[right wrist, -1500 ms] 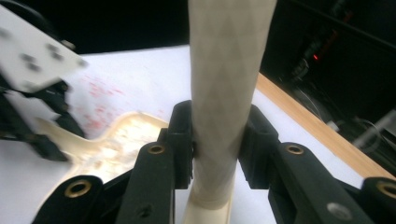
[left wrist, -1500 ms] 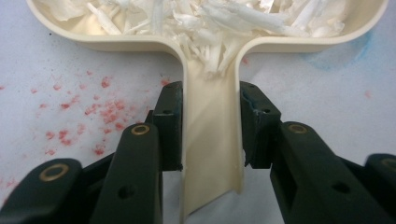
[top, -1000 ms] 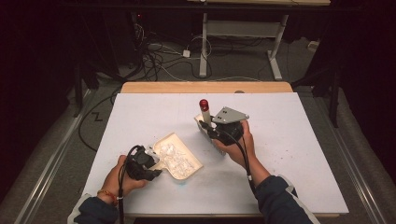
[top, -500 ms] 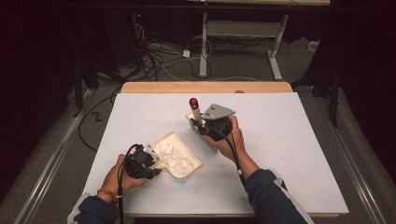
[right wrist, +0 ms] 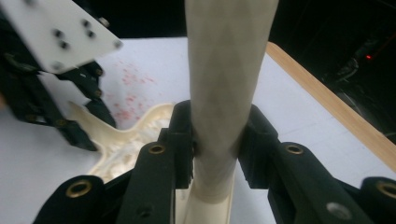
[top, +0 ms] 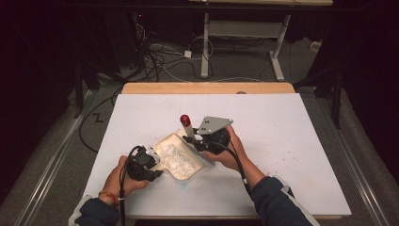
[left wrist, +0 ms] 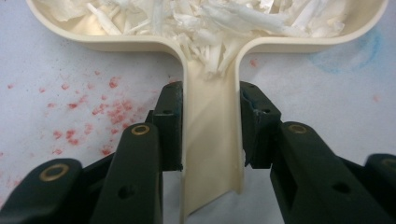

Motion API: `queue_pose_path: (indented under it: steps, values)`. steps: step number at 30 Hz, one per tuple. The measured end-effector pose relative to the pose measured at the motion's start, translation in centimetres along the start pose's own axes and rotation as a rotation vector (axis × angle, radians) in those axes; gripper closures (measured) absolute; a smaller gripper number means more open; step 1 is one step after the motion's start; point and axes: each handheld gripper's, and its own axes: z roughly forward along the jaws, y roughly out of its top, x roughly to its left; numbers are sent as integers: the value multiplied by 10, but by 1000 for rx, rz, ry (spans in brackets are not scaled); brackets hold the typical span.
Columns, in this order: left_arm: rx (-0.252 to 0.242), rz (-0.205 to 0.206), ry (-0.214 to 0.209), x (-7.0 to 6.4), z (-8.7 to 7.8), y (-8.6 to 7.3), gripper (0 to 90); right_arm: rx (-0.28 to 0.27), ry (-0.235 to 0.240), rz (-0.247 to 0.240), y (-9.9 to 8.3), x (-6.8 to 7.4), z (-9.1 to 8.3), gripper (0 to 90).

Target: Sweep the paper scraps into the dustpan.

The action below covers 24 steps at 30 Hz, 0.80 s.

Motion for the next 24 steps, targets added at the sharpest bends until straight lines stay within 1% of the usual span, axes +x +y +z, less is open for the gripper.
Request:
queue_pose_path:
  steps: [3,4,7,8,11,14,16,19,22,24]
  values:
    - [1,0,5,-1,0,0,625,-25,-13,11,0,1,-15,702]
    - [2,0,7,-1,0,0,625,-28,-21,20,0,1,-21,702]
    - [4,1,8,-1,0,0,625,-63,-20,46,-1,1,-39,701]
    - [4,0,9,-2,0,0,625,-73,-25,53,-2,1,-47,701]
    - [3,-3,11,-2,0,0,625,-86,-52,44,-3,5,-68,701]
    - [3,-6,11,-2,0,0,625,-95,-67,46,-6,7,-86,700]
    - [4,-9,10,-2,0,0,625,-82,-104,37,-8,8,-92,701]
    - [4,-9,13,-3,0,0,625,-53,-141,24,-10,8,-93,701]
    - [-1,-16,7,-2,0,-1,625,-58,-130,34,-15,7,-96,700]
    - [-4,-17,5,-2,0,-2,625,-55,-129,39,-18,7,-102,701]
